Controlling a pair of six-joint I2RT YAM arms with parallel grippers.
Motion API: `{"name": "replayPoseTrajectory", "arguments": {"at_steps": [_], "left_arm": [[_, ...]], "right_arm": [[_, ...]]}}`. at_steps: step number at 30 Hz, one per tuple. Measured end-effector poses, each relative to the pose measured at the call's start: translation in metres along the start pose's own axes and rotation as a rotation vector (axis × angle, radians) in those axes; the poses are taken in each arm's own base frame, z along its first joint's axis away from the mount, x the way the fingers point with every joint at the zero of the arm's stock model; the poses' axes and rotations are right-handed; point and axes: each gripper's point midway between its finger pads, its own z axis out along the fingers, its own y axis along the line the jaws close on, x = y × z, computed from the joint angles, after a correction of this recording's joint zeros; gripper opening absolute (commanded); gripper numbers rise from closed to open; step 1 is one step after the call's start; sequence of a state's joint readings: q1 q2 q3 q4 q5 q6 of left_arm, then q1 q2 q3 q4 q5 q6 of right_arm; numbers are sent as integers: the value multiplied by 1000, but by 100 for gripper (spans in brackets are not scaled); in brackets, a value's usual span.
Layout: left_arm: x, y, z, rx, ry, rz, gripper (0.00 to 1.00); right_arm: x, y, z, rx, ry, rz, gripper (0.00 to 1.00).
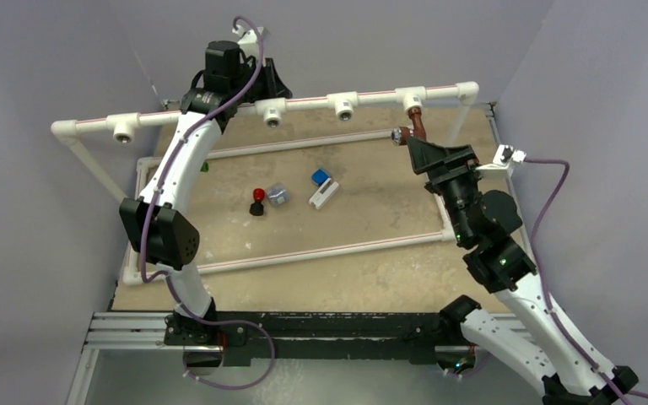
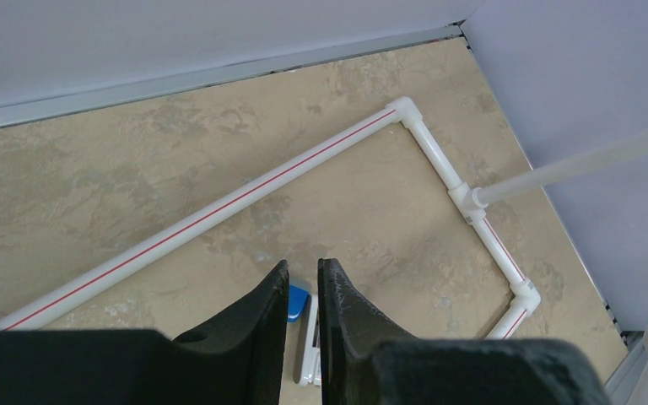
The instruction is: Install the water faucets
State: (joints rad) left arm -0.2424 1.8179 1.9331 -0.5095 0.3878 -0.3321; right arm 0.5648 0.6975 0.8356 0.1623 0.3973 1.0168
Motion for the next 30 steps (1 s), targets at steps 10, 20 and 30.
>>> {"name": "replayPoseTrajectory", "arguments": {"at_steps": [10,20,30], "left_arm": [[0,0,0,0,1,0,17],[0,1,1,0,1,0,17],[0,2,2,-2,1,-2,17]], "right_arm": [[-36,20,-21,-53,-3,-611,87],[-51,6,-28,-121,27,-1335,89],[-34,-28,-11,-184,136,-1946,92]]}}
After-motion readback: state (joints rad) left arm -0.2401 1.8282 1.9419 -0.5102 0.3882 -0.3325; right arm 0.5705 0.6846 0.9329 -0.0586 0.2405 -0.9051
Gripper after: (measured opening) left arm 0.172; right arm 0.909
